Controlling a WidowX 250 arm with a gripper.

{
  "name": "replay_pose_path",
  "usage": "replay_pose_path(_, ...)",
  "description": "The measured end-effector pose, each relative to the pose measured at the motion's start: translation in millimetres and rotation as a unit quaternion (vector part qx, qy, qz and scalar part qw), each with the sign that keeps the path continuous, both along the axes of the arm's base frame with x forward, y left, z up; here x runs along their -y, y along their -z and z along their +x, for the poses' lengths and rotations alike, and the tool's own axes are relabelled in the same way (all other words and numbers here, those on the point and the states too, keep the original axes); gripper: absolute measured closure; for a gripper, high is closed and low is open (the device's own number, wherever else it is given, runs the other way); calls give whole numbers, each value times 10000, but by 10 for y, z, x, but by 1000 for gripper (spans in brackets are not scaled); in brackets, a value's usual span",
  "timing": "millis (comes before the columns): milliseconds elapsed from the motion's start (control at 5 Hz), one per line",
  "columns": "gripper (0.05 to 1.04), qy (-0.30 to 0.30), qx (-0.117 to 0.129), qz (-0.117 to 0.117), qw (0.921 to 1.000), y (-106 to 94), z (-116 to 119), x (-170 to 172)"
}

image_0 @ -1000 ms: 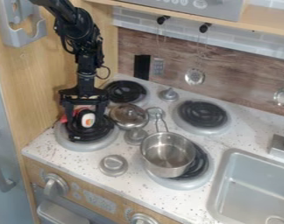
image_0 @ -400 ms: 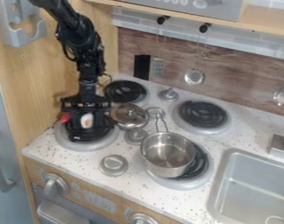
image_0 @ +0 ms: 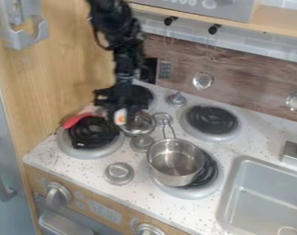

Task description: Put the sushi in the silver pot

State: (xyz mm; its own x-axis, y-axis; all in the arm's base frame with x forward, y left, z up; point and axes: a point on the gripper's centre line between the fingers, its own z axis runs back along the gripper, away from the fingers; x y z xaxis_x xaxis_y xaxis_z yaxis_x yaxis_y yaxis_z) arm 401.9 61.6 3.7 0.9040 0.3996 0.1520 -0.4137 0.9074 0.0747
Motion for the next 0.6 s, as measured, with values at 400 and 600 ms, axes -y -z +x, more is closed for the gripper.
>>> replay_pose_path(400, 636, 1411, -18, -183, 9898, -64, -6, 937)
replay_pose_path(600, 636, 1595, -234, -217, 9867, 37, -142, 1030)
